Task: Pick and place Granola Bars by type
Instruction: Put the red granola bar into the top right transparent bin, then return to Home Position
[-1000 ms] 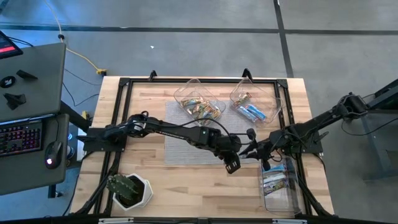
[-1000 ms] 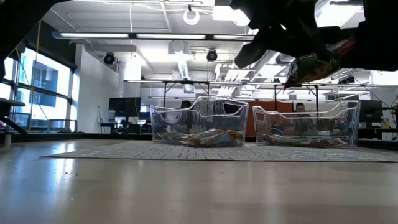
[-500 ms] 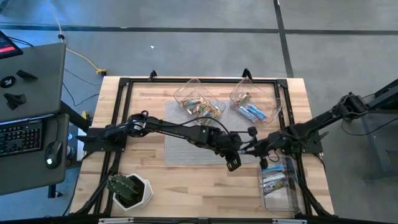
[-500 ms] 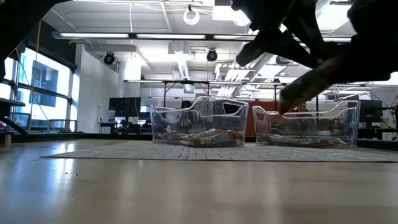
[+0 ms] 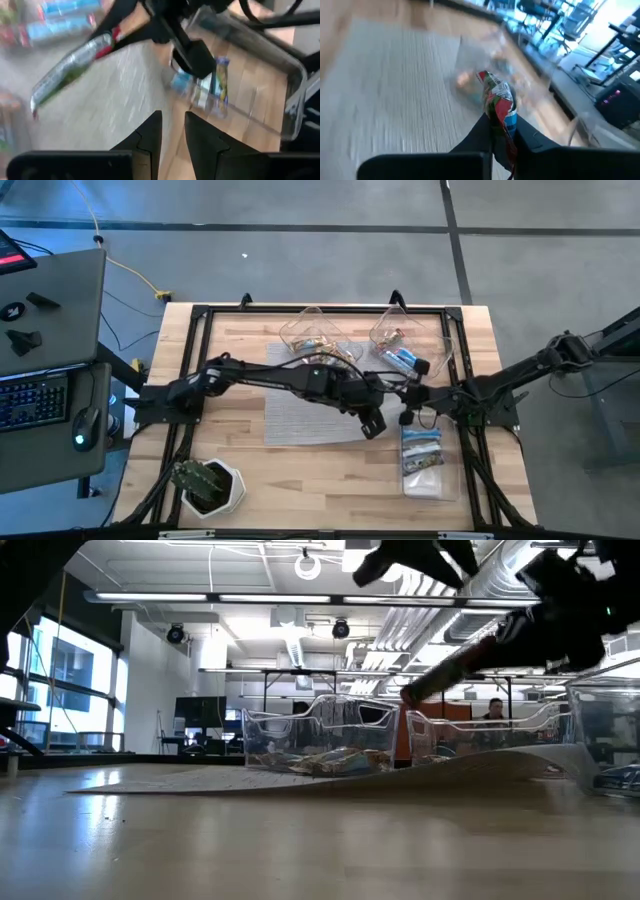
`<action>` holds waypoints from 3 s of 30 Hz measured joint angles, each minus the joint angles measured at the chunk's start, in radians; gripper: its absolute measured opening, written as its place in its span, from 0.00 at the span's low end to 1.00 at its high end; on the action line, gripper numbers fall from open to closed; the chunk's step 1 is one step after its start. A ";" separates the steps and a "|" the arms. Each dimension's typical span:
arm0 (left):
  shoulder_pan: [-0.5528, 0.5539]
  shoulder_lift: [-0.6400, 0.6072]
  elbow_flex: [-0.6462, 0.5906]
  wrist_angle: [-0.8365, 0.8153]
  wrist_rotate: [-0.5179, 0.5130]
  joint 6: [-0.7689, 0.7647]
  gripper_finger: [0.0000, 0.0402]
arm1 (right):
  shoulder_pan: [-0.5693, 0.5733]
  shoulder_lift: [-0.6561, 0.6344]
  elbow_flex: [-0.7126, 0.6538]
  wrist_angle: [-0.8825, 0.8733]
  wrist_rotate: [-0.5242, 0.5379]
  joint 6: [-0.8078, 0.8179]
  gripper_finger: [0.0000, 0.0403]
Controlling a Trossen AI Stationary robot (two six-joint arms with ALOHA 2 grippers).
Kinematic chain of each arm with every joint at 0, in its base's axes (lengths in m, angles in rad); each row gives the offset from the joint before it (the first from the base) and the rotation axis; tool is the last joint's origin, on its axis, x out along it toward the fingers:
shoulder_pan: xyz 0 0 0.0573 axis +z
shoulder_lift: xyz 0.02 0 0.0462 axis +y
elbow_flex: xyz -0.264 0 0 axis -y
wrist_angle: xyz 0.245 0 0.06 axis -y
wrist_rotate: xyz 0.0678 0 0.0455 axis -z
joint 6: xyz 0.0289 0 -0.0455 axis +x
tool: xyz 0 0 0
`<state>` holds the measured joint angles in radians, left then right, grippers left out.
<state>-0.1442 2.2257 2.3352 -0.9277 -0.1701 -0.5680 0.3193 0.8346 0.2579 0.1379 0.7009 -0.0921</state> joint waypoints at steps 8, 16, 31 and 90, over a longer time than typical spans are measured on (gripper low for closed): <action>-0.007 -0.026 0.003 -0.040 -0.089 0.025 0.20 | -0.005 -0.074 0.140 -0.088 -0.094 0.008 0.05; -0.007 -0.025 0.002 -0.077 -0.108 0.033 0.20 | -0.117 -0.136 0.277 -0.496 0.338 0.071 0.05; -0.021 -0.024 0.002 -0.071 -0.111 0.018 0.20 | -0.598 -0.041 0.265 -0.769 -0.107 0.458 0.09; -0.316 -0.164 -0.094 -0.522 -0.593 -0.262 0.20 | 0.070 -0.188 0.603 -0.991 -0.397 0.289 0.03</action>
<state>-0.4602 2.0615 2.2410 -1.4494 -0.7627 -0.8305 0.3896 0.6469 0.8605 -0.8530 0.3034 0.1973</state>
